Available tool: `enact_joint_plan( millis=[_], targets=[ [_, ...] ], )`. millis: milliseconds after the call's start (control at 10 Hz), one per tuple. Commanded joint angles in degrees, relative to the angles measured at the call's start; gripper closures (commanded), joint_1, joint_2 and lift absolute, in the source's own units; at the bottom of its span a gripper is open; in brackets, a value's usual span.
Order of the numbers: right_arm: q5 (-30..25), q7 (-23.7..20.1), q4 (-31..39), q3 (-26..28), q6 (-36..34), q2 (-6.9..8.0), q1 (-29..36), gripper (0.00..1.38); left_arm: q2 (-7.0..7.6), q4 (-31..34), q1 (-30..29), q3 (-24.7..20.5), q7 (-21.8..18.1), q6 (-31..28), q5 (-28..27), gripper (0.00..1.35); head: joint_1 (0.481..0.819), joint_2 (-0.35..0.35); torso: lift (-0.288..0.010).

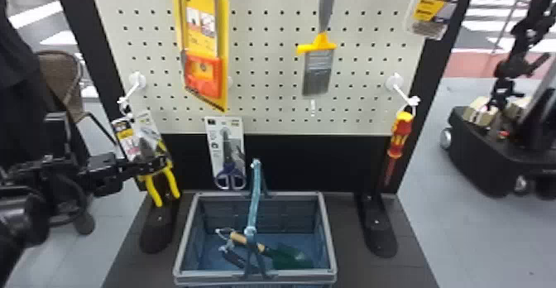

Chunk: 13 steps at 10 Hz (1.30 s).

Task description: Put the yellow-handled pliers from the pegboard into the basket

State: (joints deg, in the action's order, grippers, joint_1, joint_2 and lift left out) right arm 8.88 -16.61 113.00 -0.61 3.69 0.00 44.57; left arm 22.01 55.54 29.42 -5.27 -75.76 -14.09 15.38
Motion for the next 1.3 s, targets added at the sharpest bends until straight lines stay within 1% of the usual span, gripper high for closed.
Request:
enact_joint_plan(
  millis=[0,500,600,800,1000,1100,1200],
  targets=[
    [0.0,0.0,0.0,0.0,0.0,0.05,0.0,0.17,0.05,0.4,-0.2,0.0,0.0,-0.2,0.0,1.22,0.549,0.000,-0.100],
    [0.0,0.0,0.0,0.0,0.0,0.05,0.0,0.18,0.05,0.6,-0.2,0.0,0.0,-0.5,-0.1,1.22,0.549,0.000,-0.100],
    [0.0,0.0,0.0,0.0,0.0,0.05,-0.1,0.17,0.05,3.2,-1.2,-0.3,0.0,-1.5,-0.4,1.22,0.549,0.000,-0.100],
    [0.1,0.0,-0.1,0.0,0.0,0.05,-0.1,0.18,-0.04,13.7,-6.1,-2.3,1.1,-4.5,-1.1,1.22,0.549,0.000,-0.100],
    [0.1,0.0,-0.1,0.0,0.0,0.05,-0.1,0.18,-0.83,26.1,-11.5,-4.9,2.0,-7.4,-1.0,1.22,0.549,0.000,-0.100],
    [0.1,0.0,-0.1,0.0,0.0,0.05,-0.1,0.18,-1.54,29.8,-14.1,-6.2,3.0,-7.8,-0.1,1.22,0.549,0.000,-0.100],
    [0.1,0.0,-0.3,0.0,0.0,0.05,-0.1,0.18,-2.94,30.9,-17.5,-7.3,4.4,-7.2,2.6,1.22,0.549,0.000,-0.100]
  ],
)
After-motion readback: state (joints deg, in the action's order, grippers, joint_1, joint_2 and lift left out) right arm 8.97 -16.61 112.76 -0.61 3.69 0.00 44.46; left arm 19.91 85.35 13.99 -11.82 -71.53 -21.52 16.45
